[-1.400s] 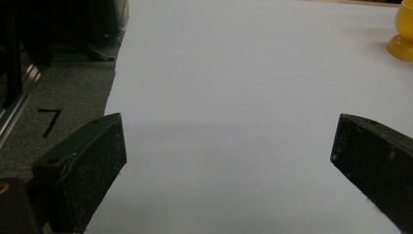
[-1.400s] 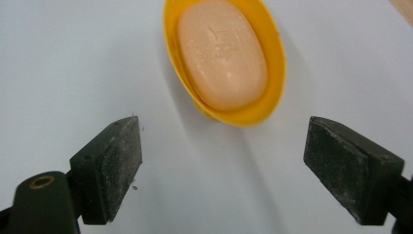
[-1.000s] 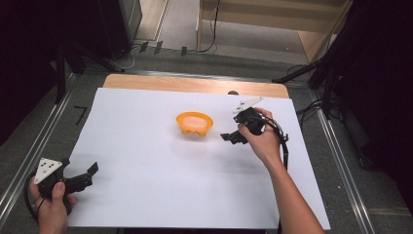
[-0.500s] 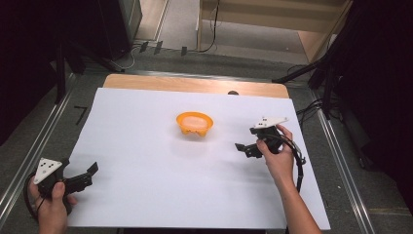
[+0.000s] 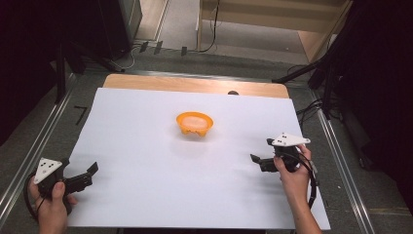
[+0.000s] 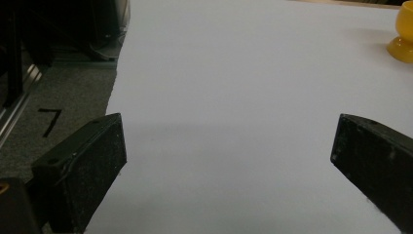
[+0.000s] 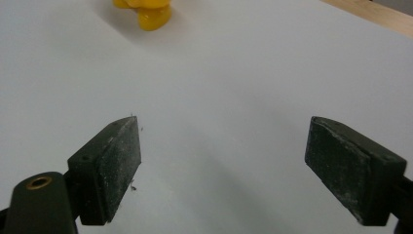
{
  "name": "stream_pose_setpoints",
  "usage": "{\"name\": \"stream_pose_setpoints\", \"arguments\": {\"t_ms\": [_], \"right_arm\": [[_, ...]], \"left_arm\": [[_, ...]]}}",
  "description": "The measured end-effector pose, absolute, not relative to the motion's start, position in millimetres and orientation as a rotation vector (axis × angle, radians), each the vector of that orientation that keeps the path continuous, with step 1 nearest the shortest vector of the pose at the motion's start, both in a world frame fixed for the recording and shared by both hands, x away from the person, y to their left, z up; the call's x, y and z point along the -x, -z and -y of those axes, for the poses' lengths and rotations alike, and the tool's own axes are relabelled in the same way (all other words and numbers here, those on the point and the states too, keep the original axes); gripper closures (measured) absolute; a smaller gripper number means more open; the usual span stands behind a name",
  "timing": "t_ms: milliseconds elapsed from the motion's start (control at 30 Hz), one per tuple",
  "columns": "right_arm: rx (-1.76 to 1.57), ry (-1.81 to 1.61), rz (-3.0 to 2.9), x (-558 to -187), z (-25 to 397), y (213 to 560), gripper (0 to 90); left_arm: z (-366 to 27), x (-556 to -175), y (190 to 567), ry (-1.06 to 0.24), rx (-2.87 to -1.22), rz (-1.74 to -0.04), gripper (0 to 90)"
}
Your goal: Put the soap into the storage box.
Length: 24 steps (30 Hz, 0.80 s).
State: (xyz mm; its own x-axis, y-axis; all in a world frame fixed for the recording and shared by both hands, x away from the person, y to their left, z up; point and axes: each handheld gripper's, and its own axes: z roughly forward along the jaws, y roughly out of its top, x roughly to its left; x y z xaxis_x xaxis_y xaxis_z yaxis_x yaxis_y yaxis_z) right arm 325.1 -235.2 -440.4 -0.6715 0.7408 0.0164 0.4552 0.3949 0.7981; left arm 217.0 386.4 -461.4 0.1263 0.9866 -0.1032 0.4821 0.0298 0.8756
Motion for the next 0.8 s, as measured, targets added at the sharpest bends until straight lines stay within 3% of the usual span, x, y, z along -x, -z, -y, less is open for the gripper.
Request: {"name": "stream_pose_setpoints", "arguments": {"t_ms": [800], "right_arm": [[-1.196, -1.179, -2.156, -259, 318, 473, 14.0]], "left_arm": [[-386, -217, 461, -0.768, -1.568, -1.484, 0.5]]}}
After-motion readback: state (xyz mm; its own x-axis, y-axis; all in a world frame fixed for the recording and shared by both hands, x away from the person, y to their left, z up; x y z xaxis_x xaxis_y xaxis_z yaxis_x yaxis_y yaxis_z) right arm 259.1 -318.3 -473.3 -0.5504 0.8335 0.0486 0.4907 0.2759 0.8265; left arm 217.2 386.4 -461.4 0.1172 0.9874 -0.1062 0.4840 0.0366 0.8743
